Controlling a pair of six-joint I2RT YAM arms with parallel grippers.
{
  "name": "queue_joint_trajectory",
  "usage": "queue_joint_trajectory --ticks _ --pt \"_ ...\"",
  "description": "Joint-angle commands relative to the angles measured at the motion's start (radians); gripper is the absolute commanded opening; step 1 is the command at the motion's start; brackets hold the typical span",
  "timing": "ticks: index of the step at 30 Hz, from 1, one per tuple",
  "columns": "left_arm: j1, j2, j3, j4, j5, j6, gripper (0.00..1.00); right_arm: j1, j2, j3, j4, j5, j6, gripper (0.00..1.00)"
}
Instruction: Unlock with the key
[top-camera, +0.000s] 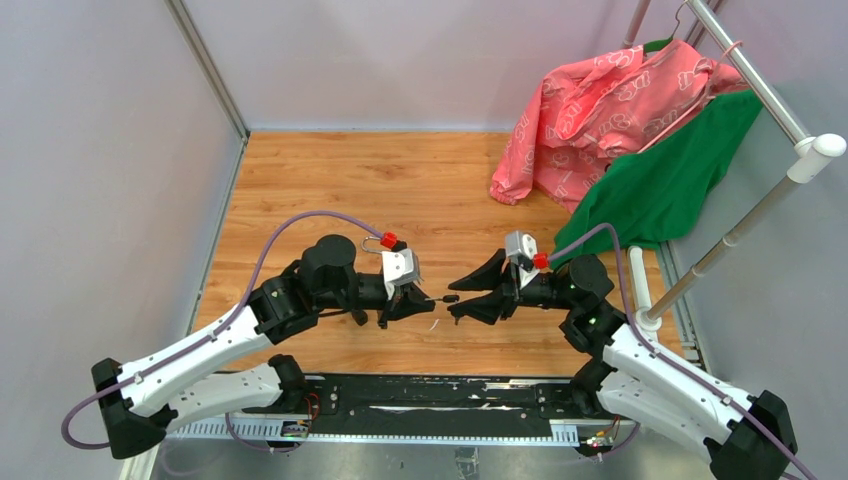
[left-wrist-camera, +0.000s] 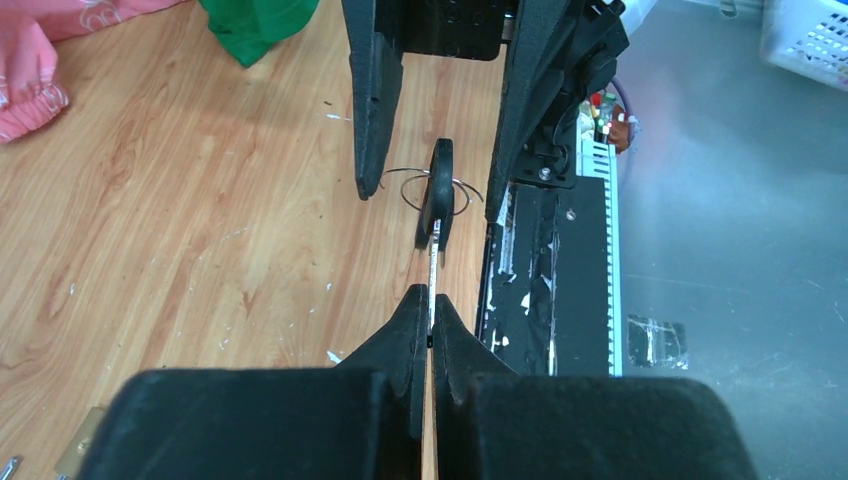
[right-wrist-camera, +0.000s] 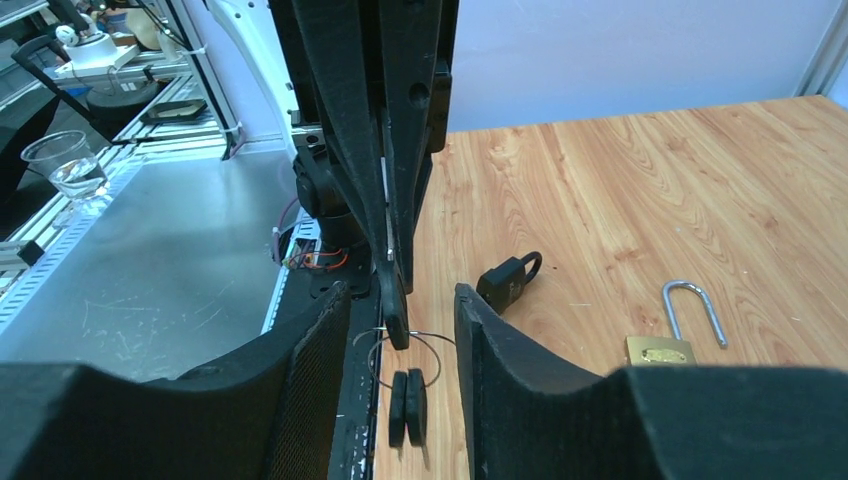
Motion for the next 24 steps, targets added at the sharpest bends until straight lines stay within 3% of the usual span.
queue_joint_trajectory --ticks 1,14,20,24 --pt "0.011 -0.017 -0.017 0.025 0.019 -0.014 0.0 0.031 0.008 0.035 0.044 -0.027 -0.019 0.44" --pt "0.011 -0.035 -0.023 0.025 0.016 -0.015 0.0 0.061 0.035 0.044 0.041 -0.04 -0.025 0.2" --pt "0.011 -0.044 -0.025 0.026 0.018 -0.015 0.0 0.06 0.028 0.065 -0.04 -0.031 -0.072 0.32" --pt "0.011 -0.046 -0.023 0.022 0.022 -0.012 0.0 0.06 0.02 0.083 -0.098 -0.029 -0.113 0.31"
